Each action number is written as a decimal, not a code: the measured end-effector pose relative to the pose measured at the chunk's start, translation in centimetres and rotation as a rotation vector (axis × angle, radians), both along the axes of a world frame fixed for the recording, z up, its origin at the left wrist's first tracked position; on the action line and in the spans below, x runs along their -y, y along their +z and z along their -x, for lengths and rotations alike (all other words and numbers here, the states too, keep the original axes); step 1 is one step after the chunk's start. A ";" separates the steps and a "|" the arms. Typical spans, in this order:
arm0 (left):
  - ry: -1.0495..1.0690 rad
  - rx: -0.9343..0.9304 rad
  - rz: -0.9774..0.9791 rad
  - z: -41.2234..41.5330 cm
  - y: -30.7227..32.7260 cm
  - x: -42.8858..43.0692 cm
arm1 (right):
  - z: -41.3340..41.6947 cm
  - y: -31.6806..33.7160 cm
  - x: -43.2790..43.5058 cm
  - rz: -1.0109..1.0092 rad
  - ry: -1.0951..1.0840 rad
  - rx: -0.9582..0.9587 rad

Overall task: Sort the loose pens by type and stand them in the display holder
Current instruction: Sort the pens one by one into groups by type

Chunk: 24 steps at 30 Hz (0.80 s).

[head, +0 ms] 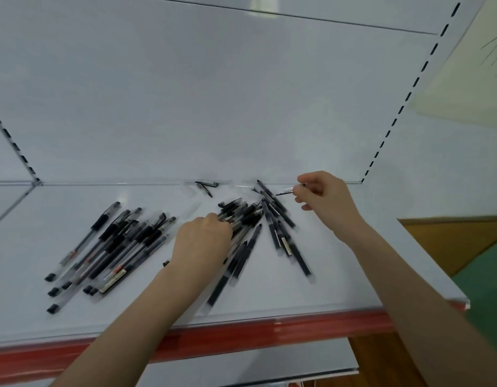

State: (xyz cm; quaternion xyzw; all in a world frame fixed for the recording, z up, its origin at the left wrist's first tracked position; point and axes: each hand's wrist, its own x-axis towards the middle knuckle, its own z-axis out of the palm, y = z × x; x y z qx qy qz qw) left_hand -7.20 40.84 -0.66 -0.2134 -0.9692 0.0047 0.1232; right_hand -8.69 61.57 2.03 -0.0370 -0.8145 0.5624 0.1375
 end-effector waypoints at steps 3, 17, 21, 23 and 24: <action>0.076 0.051 -0.212 0.2 -0.4 0.9 | 0.1 0.2 0.3 0.047 0.010 -0.019; 0.020 0.190 -0.984 -2.8 2.1 4.0 | -1.3 4.1 3.6 0.312 0.211 -0.160; 0.023 0.187 -0.990 -3.1 2.4 3.9 | -1.8 4.3 4.3 0.304 0.248 -0.149; 0.021 0.184 -1.001 -3.2 2.4 3.8 | -1.9 4.2 4.5 0.278 0.272 -0.137; 0.017 0.181 -1.008 -3.3 2.5 3.8 | -1.9 4.1 4.6 0.272 0.286 -0.130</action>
